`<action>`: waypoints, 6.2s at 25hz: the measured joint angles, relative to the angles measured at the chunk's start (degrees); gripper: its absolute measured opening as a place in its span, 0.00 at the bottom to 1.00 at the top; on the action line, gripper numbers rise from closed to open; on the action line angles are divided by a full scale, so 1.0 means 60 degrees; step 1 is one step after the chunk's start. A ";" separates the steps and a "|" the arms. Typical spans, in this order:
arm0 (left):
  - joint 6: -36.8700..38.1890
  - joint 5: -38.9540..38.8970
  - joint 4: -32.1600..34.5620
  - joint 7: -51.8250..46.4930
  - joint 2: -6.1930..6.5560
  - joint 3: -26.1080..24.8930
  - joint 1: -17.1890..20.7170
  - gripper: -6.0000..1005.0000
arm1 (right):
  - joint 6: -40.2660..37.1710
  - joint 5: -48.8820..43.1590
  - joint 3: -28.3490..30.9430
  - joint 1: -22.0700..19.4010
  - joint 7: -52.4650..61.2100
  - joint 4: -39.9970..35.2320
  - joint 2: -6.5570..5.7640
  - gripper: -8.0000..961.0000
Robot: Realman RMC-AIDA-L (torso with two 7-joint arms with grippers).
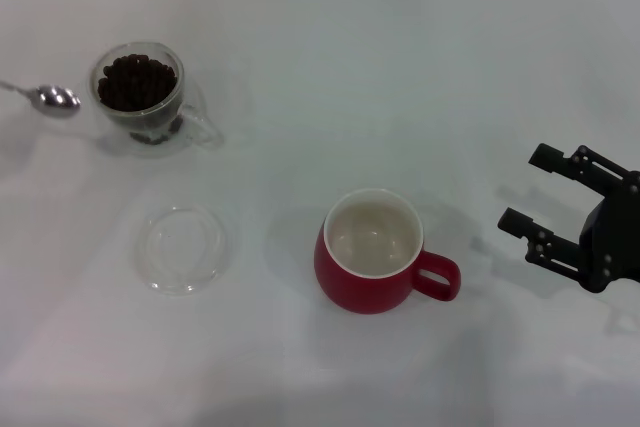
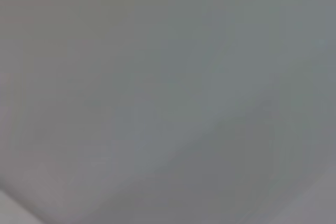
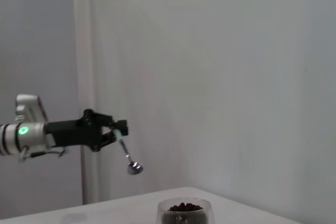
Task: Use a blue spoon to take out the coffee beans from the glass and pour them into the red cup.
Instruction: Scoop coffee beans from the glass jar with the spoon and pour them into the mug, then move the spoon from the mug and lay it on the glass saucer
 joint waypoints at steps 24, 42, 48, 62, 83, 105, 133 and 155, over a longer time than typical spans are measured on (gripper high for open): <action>-0.3838 0.2547 -0.0379 -0.0916 -0.0323 0.0043 -0.2788 0.13 | -0.0208 0.0174 0.0014 -0.0081 -0.0005 -0.0273 -0.0001 0.81; -0.4979 0.2111 0.0626 -0.1468 -0.0475 0.0051 -0.2476 0.13 | -0.0193 0.0271 0.0014 -0.0015 0.0029 -0.0287 -0.0001 0.81; -0.4926 0.2052 0.1111 -0.2497 -0.0378 0.0001 -0.2246 0.13 | -0.0209 0.0367 0.0014 -0.0046 0.0012 -0.0287 -0.0001 0.81; -0.4120 0.0728 0.1146 -0.2784 -0.0396 0.0037 -0.1316 0.13 | -0.0224 0.0386 0.0014 -0.0032 -0.0058 -0.0287 -0.0001 0.81; -0.1342 0.2199 0.1540 -0.2675 -0.0410 0.0042 -0.1985 0.13 | -0.0230 0.1036 0.0013 0.0156 -0.0662 -0.0278 -0.0023 0.81; -0.1275 0.4693 0.1946 -0.1827 -0.0795 0.0044 -0.3362 0.13 | -0.0348 0.1997 0.0013 -0.0101 -0.0836 -0.0405 -0.0001 0.80; -0.1567 0.6855 0.1340 0.1473 -0.0996 0.0043 -0.5925 0.13 | 0.0179 0.2512 0.0013 0.0024 -0.0747 -0.0593 -0.0001 0.80; 0.0386 0.4582 -0.0028 0.1079 -0.0480 0.0043 -0.3006 0.13 | 0.0286 0.2899 0.0014 0.0013 -0.0738 -0.0596 -0.0001 0.80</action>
